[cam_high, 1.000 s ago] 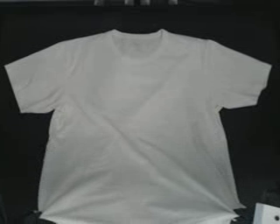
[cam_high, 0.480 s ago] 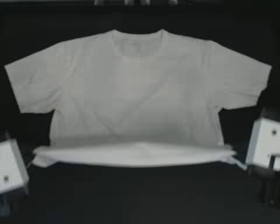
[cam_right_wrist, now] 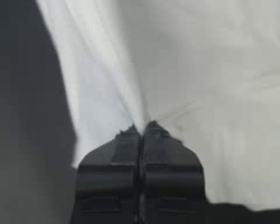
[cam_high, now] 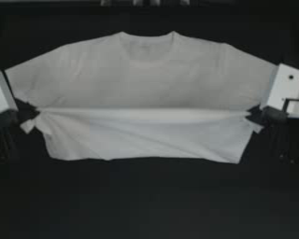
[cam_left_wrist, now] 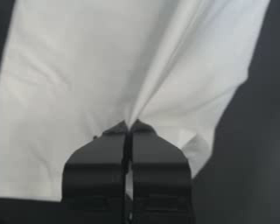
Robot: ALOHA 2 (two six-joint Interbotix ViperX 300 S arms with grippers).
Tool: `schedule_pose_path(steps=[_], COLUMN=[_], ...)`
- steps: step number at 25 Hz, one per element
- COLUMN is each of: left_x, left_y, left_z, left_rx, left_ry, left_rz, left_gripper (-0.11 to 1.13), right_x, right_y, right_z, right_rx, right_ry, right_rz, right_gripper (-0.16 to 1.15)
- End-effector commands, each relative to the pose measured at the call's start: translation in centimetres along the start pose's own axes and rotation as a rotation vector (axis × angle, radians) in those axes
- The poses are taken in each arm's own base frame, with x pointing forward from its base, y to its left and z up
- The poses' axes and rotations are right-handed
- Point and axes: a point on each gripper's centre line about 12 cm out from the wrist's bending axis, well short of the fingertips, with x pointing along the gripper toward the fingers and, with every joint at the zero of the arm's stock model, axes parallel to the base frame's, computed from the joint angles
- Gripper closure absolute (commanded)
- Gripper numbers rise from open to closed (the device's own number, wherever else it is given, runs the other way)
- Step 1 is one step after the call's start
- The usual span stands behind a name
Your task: Fold shirt
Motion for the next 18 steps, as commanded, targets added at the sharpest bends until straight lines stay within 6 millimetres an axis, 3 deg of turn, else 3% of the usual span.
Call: schedule_pose_path(steps=[1, 18], left_x=[0.0, 4.6], left_y=[1.8, 6.4], left_z=[0.6, 1.3], left_rx=[-0.041, -0.025], left_ry=[-0.035, -0.02], left_rz=[0.015, 0.124], left_gripper=[0.96, 0.96], right_x=[0.3, 3.5], right_y=[-1.2, -9.0], right_z=[0.3, 1.4], right_rx=[0.014, 0.069], right_ry=[-0.02, -0.029], right_rz=[-0.009, -0.186], right_gripper=[0.91, 0.91])
